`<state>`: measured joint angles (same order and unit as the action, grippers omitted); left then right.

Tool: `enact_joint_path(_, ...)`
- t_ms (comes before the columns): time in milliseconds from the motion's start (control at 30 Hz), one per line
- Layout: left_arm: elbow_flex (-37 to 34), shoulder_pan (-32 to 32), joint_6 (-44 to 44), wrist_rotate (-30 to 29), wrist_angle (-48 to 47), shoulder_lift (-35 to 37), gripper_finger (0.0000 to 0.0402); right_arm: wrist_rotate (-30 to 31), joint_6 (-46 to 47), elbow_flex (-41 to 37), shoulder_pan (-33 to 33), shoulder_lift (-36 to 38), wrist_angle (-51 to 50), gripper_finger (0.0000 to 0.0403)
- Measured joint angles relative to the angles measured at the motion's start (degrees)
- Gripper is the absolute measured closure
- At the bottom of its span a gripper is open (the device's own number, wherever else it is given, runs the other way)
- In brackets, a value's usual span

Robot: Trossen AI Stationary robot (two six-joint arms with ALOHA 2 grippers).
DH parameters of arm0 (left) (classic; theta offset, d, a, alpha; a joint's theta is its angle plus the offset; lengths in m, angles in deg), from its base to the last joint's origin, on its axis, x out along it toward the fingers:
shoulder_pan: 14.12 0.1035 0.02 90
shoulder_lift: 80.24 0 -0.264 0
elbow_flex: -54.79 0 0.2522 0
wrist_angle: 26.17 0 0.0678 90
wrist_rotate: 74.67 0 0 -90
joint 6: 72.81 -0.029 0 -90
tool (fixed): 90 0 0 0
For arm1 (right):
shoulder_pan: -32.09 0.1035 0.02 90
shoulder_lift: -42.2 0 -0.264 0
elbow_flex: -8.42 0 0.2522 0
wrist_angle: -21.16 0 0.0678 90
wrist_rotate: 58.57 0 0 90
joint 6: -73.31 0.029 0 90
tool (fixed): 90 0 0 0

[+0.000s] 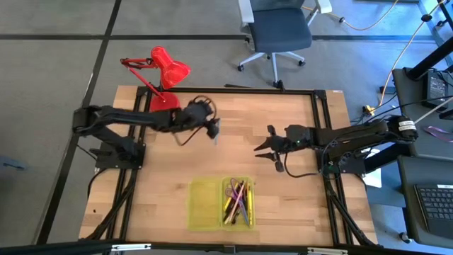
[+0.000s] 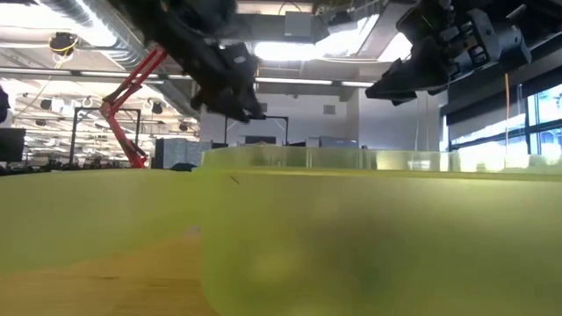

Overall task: Pick & place school supplies into a supply box
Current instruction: Put the blue pen into the yellow supply box

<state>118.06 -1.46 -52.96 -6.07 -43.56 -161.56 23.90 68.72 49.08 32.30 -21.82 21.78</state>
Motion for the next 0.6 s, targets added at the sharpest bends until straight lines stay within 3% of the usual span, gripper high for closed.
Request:
enact_joint_path(300,14.4,7.0,11.4,0.6,-18.4,-17.2,0.0203,0.0,0.1,-0.1,0.0,-0.3,-1.1,0.0289)
enact_joint_path(600,20.0,9.4,14.3,8.3,-17.7,-27.1,0.0204,0.0,0.1,-0.1,0.0,-0.4,-4.2,0.0289)
